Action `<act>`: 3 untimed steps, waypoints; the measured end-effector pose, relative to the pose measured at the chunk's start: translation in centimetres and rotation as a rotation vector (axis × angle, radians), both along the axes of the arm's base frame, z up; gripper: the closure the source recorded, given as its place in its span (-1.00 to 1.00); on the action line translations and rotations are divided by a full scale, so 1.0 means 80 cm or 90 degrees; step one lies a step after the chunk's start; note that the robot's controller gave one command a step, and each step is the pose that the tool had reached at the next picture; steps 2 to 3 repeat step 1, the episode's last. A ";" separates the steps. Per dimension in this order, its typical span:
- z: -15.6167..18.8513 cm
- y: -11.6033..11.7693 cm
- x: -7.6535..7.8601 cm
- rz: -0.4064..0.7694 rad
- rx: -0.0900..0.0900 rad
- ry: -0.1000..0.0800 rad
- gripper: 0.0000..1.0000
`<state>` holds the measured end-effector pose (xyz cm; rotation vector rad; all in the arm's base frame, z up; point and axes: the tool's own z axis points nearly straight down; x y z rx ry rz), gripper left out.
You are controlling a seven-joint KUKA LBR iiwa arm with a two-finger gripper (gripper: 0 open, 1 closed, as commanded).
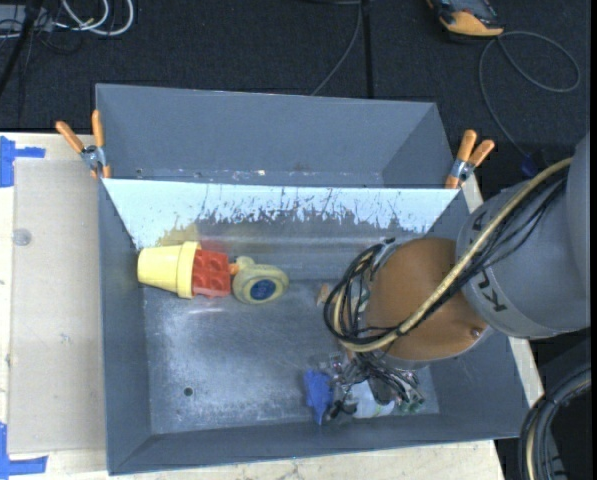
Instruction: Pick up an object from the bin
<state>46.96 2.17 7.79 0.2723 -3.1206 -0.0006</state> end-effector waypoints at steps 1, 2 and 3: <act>0.115 0.001 -0.001 0.005 0.000 0.001 1.00; 0.115 0.001 -0.001 0.005 0.000 0.001 1.00; 0.115 0.001 -0.001 0.005 0.000 0.001 1.00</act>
Offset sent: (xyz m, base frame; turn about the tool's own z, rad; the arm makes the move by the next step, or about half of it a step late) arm 0.0000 0.0000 0.0000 0.0000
